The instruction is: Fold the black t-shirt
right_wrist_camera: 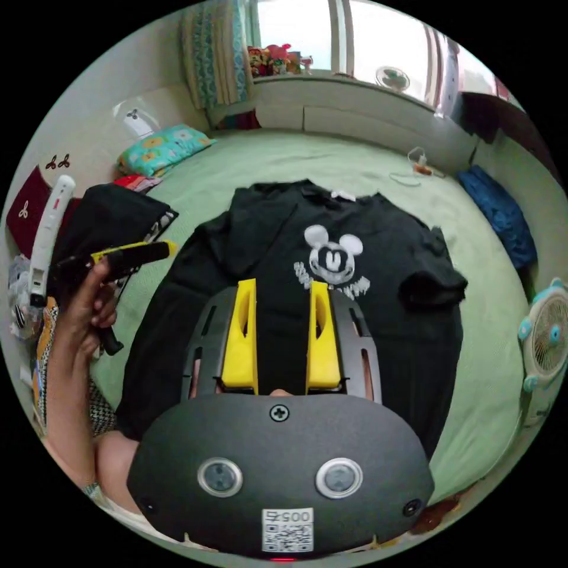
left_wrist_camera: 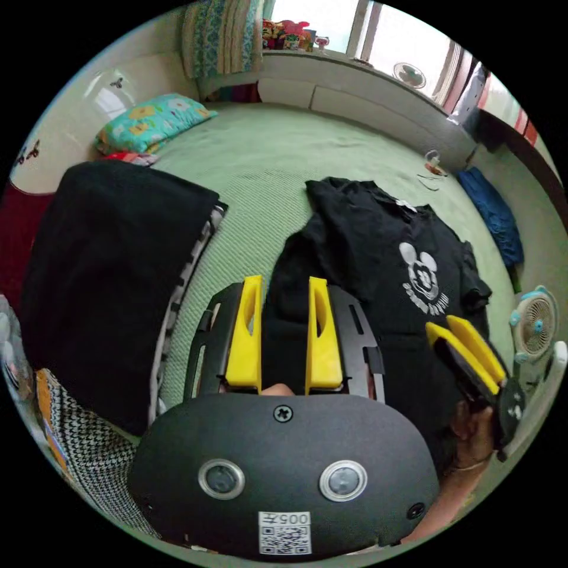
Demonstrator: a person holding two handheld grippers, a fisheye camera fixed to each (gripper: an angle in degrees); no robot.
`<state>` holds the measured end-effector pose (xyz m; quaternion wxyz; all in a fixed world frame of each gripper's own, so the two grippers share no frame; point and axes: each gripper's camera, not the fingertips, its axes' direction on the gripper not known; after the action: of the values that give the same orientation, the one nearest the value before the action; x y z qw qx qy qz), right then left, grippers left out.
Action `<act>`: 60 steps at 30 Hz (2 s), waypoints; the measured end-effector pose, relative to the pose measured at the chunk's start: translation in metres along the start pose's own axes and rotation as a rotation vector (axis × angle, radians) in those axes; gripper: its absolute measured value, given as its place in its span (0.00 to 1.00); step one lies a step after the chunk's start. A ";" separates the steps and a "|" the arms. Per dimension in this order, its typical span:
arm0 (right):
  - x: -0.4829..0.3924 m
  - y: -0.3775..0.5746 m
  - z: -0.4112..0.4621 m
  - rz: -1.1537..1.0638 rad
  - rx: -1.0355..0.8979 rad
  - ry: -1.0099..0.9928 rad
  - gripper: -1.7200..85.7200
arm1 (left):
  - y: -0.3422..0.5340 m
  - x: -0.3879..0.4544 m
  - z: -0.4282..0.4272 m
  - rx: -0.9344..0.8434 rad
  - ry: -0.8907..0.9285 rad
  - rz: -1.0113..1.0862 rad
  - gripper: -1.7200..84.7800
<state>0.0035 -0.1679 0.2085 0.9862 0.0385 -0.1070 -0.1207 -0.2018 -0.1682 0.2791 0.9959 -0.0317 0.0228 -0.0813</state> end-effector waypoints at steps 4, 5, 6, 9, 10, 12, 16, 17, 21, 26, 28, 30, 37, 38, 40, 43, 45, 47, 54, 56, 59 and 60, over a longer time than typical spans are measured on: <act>-0.006 -0.084 0.050 -0.092 0.014 0.014 0.17 | -0.021 -0.010 0.032 -0.014 -0.004 0.038 0.15; -0.008 -0.104 0.070 -0.116 -0.016 0.004 0.17 | -0.022 -0.012 0.035 -0.008 -0.006 0.036 0.14; -0.010 -0.112 0.080 -0.130 -0.036 0.008 0.17 | -0.024 -0.017 0.041 0.009 0.002 0.024 0.14; -0.021 -0.141 0.129 -0.190 -0.121 0.071 0.17 | -0.029 -0.029 0.056 0.032 0.063 0.005 0.12; -0.023 -0.148 0.144 -0.186 -0.143 0.078 0.16 | -0.030 -0.034 0.061 0.053 0.078 -0.005 0.11; -0.025 -0.155 0.163 -0.163 -0.168 0.053 0.14 | -0.030 -0.039 0.073 0.050 0.077 -0.017 0.10; -0.041 -0.160 0.177 -0.132 -0.117 0.079 0.09 | -0.033 -0.057 0.086 0.062 0.104 -0.079 0.08; -0.047 -0.161 0.177 -0.138 -0.101 0.092 0.05 | -0.033 -0.060 0.088 0.061 0.101 -0.083 0.08; -0.061 -0.165 0.168 -0.176 -0.059 0.133 0.01 | -0.033 -0.088 0.093 0.083 0.064 -0.146 0.07; -0.040 -0.168 0.171 -0.050 -0.094 0.120 0.02 | -0.033 -0.114 0.106 0.060 0.160 -0.203 0.06; -0.037 -0.168 0.186 -0.068 -0.177 0.070 0.04 | -0.033 -0.116 0.108 0.072 0.139 -0.185 0.06; -0.036 -0.170 0.183 -0.093 -0.164 0.101 0.07 | -0.034 -0.120 0.109 0.075 0.143 -0.189 0.06; -0.082 -0.224 0.145 -0.255 -0.017 -0.011 0.13 | -0.034 -0.130 0.119 0.077 0.152 -0.190 0.06; -0.101 -0.237 0.153 -0.317 -0.015 -0.009 0.14 | -0.034 -0.130 0.119 0.077 0.151 -0.188 0.06; -0.125 -0.255 0.174 -0.376 -0.050 0.012 0.15 | -0.035 -0.132 0.120 0.074 0.150 -0.184 0.06; -0.139 -0.276 0.215 -0.346 -0.120 0.029 0.13 | -0.036 -0.134 0.122 0.075 0.156 -0.188 0.06; -0.137 -0.282 0.239 -0.287 -0.174 0.091 0.11 | -0.036 -0.134 0.124 0.077 0.151 -0.183 0.06; -0.130 -0.282 0.260 -0.268 -0.219 0.191 0.06 | -0.036 -0.134 0.124 0.077 0.146 -0.169 0.06; -0.109 -0.308 0.243 -0.226 -0.129 0.015 0.01 | -0.034 -0.132 0.125 0.090 0.166 -0.175 0.03; -0.107 -0.320 0.251 -0.197 -0.135 -0.043 0.01 | -0.034 -0.132 0.126 0.090 0.166 -0.189 0.03; -0.109 -0.317 0.280 -0.181 -0.192 -0.020 0.03 | -0.035 -0.133 0.127 0.080 0.168 -0.217 0.02; -0.108 -0.316 0.285 -0.178 -0.205 -0.022 0.04 | -0.035 -0.133 0.126 0.082 0.175 -0.225 0.02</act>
<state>-0.2346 -0.4609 0.4323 0.9691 -0.0544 -0.1013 -0.2183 -0.3320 -0.1735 0.4124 0.9752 0.0140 0.1024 -0.1959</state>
